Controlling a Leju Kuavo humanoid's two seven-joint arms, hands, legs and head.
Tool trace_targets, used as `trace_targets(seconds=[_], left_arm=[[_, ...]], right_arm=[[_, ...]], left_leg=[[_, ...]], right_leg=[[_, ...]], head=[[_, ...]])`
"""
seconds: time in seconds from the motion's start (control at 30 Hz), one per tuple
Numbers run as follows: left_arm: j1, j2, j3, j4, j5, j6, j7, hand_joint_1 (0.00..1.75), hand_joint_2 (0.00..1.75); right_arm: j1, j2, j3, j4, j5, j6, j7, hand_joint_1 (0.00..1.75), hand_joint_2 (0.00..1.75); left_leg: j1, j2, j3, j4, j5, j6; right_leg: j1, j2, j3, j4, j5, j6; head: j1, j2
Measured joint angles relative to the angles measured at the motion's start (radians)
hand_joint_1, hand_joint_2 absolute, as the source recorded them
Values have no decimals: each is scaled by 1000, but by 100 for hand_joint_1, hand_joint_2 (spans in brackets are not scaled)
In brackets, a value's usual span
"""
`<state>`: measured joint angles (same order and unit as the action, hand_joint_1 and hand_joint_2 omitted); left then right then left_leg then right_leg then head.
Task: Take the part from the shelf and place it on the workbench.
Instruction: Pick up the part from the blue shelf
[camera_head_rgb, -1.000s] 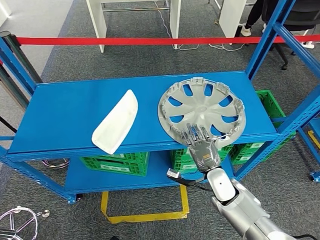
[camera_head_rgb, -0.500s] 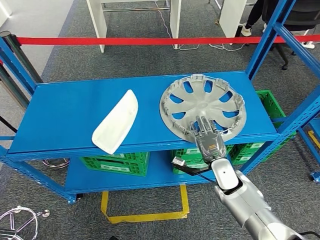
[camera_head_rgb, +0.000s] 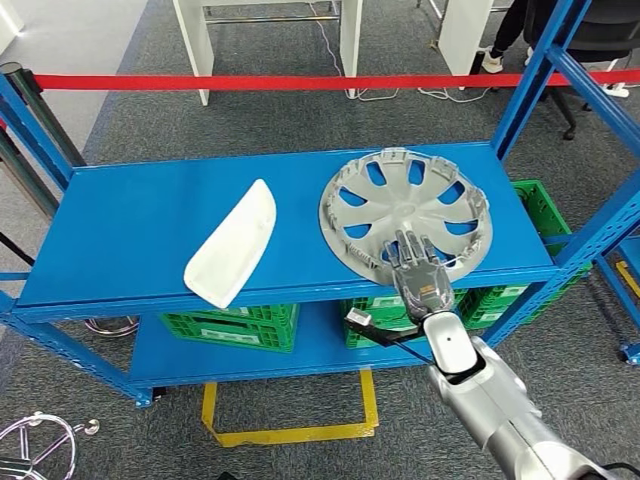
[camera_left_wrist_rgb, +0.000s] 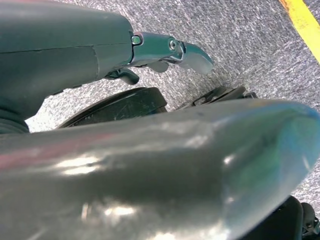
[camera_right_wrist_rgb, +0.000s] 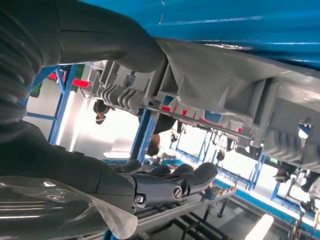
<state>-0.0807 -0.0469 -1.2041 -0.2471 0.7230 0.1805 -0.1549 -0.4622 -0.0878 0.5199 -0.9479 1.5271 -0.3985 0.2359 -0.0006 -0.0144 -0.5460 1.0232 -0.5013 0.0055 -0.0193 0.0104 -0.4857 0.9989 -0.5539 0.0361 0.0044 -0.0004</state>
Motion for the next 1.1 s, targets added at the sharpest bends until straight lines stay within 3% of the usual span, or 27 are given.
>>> trace_targets(seconds=[0.1, 0.3, 0.4, 0.8, 1.1], left_arm=[[0, 0, 1, 0, -3, -3, 0, 0, 0], [-1, 8, 5, 6, -8, -33, -3, 0, 0], [0, 11, 8, 10, -5, -44, -4, 0, 0], [3, 16, 24, 20, 2, -57, -9, 0, 0], [5, 17, 36, 22, 2, -67, -20, 0, 0]], right_arm=[[-19, 8, -10, 6, -53, 72, -24, 0, 175], [-117, 33, -22, 48, -234, 350, -87, 0, 175], [-162, 40, -18, 65, -312, 431, -96, 0, 175], [-242, 42, 54, 88, -416, 533, -97, 0, 175], [-269, 42, 114, 83, -456, 489, -80, 0, 175]], left_leg=[[0, 0, 0, 0, 0, 0], [0, 2, 3, 0, 1, -1], [0, 1, 3, 0, 3, 0], [0, 1, 2, 0, 5, 0], [0, 1, 0, 0, 5, 0]], right_leg=[[0, 0, 0, 0, 0, 0], [0, 3, 1, 0, 1, 0], [0, 1, 2, 0, 2, 1], [0, 1, 2, 0, 4, 1], [0, 1, -1, 0, 4, 1]], head=[[0, 0], [0, 0], [0, 0], [0, 0], [0, 0]])
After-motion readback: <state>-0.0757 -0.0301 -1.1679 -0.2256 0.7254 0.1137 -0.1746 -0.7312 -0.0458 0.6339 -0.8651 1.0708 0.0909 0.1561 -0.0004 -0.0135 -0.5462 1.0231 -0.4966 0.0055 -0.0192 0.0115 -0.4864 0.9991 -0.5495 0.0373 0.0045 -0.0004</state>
